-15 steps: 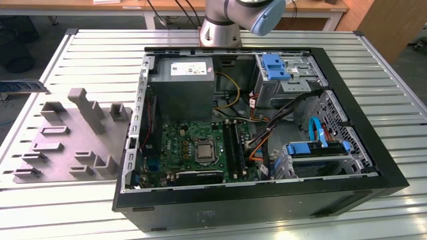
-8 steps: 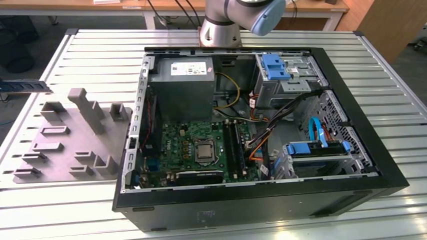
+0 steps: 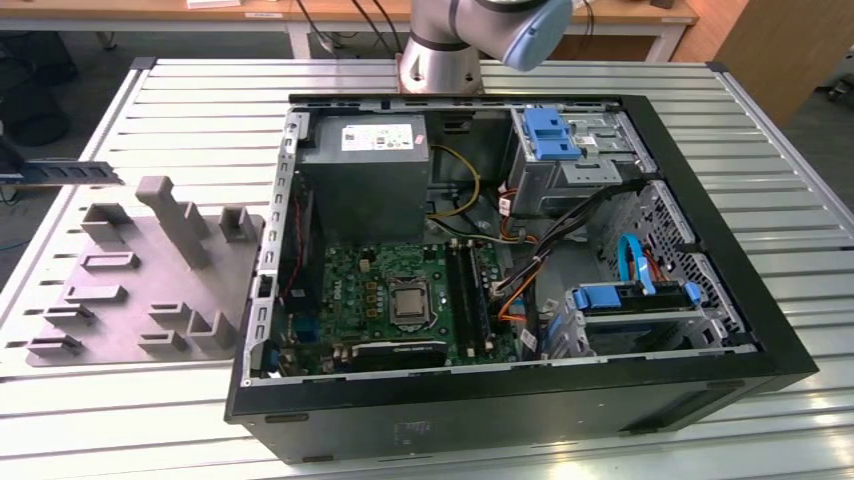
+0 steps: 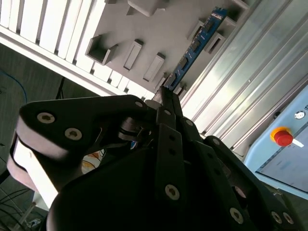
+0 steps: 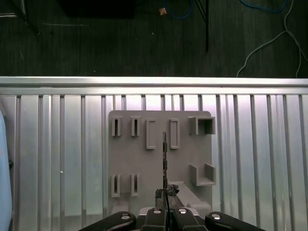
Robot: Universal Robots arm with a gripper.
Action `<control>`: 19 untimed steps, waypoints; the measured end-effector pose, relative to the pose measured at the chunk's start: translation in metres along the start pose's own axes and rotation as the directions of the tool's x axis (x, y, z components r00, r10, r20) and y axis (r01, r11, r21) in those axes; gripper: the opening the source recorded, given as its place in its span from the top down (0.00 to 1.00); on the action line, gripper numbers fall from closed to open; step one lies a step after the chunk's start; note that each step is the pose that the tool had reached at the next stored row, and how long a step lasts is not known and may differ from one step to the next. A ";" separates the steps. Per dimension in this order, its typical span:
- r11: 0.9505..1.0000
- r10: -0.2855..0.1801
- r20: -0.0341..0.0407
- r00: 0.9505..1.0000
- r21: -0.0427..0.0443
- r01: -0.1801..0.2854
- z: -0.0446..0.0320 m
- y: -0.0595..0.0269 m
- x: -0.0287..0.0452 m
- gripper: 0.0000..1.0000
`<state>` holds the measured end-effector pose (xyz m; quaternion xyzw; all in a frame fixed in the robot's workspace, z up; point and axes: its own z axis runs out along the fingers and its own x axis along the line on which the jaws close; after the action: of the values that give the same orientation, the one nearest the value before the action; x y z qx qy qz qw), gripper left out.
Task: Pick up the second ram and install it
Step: 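Pick up the second ram and move it above second insertion slot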
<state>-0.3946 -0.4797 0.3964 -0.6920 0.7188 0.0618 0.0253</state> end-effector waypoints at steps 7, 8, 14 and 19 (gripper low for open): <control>1.000 0.000 0.000 1.000 0.000 0.000 -0.0008 -0.0172 -0.0007 0.88; 1.000 0.000 0.000 1.000 0.000 0.000 -0.0009 -0.0196 -0.0008 0.88; 1.000 0.000 0.000 1.000 0.000 0.000 -0.0016 -0.0351 -0.0014 0.88; 1.000 0.000 0.000 1.000 0.000 0.000 -0.0022 -0.0500 -0.0020 0.88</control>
<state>-0.3445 -0.4798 0.3961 -0.6920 0.7188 0.0619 0.0252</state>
